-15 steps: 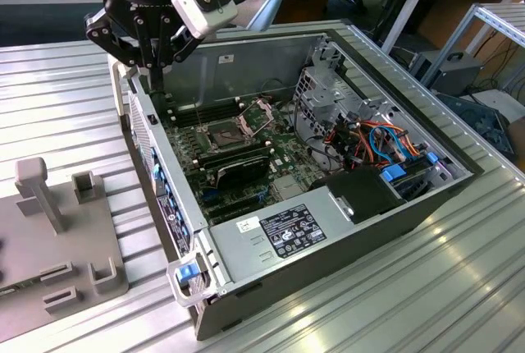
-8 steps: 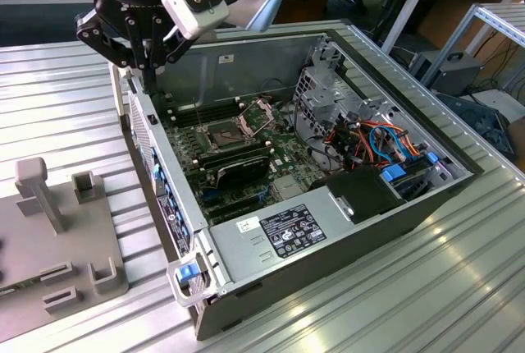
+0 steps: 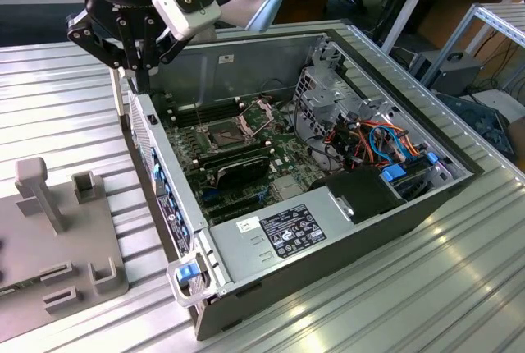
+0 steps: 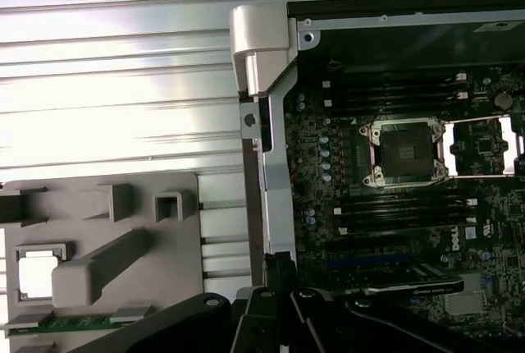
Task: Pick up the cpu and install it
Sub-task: 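Reach for the cpu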
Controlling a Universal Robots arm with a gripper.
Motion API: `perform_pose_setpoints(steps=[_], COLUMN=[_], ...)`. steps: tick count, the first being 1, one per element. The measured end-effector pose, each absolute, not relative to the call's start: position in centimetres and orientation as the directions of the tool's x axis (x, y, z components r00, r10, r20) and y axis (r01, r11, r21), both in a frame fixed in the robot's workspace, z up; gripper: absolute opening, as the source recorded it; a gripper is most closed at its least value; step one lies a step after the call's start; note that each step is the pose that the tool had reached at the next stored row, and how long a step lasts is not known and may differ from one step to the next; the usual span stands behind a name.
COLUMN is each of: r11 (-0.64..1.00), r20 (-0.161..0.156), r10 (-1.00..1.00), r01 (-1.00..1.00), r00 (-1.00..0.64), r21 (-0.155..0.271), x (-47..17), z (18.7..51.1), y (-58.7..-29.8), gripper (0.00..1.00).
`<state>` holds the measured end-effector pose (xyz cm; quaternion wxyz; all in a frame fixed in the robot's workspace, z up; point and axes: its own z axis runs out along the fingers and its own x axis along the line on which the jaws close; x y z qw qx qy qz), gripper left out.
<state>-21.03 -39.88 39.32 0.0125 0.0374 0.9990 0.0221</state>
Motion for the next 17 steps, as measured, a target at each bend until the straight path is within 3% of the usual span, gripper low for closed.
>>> perform_pose_setpoints(steps=[17], r11=[0.996], r20=[-0.023], r10=[0.075], r01=[0.074], r00=[-0.997], r21=[0.045], x=[-22.9], z=[39.3], y=[-39.9], gripper=[0.11])
